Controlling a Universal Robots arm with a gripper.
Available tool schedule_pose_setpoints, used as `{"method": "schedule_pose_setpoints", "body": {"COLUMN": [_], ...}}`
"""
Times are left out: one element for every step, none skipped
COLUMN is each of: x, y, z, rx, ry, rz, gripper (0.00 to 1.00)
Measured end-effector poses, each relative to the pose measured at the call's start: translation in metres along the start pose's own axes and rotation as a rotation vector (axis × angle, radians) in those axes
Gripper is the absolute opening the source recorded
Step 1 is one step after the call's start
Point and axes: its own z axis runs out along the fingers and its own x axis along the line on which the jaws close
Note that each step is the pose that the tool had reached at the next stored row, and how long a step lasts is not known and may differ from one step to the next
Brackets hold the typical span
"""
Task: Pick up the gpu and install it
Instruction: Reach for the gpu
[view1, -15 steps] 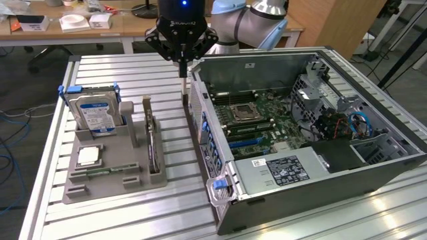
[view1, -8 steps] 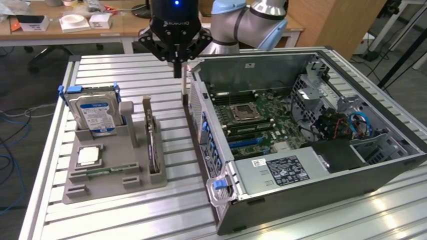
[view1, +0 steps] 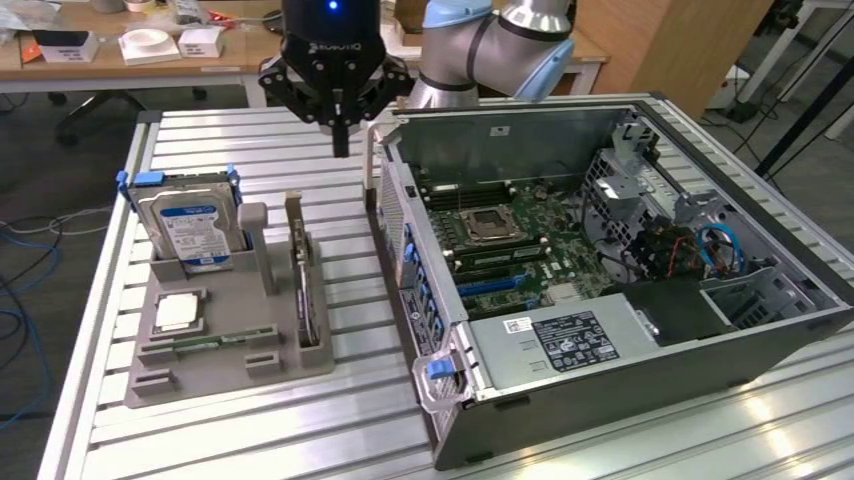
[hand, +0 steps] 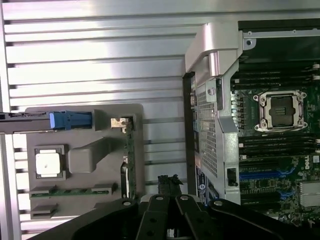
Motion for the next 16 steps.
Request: {"method": "schedule_pose_setpoints", "body": {"x": [0.001, 0.002, 0.004, 0.005, 0.006, 0.007, 0.009, 0.01, 0.011, 0.012, 0.014, 0.015, 0.016, 0.017, 0.019, 0.02], "y": [-0.0001, -0.0002, -0.0003, -0.0004, -0.0005, -0.0006, -0.0007, -0.0008, -0.0009, -0.001, -0.0011, -0.0012, -0.0013, -0.0014, -0.0015, -0.0016], "z": [0.0, 0.0, -0.0001, -0.0001, -0.0001, -0.0002, -0.0001, -0.0002, -0.0002, -0.0003, -0.0003, -0.0003, -0.0003, -0.0003, -0.0003, -0.0004], "rx": [0.0, 0.0, 0.0, 0.0001, 0.0, 0.0001, 0.0, 0.0001, 0.0001, 0.0001, 0.0001, 0.0001, 0.0001, 0.0, 0.0, 0.0001], "ry": [0.0, 0.0, 0.0, 0.0001, 0.0, 0.0, 0.0, 0.0001, 0.0, 0.0, 0.0, 0.0, 0.0, 0.0, 0.0, 0.0], "rz": [0.0, 0.0, 0.0, 0.0, 0.0, 0.0, 0.0, 0.0, 0.0, 0.0, 0.0, 0.0, 0.0, 0.0, 0.0, 0.0], "gripper": [0.11, 0.11, 0.11, 0.11, 0.11, 0.11, 0.11, 0.11, 0.11, 0.11, 0.11, 0.11, 0.11, 0.11, 0.11, 0.11]}}
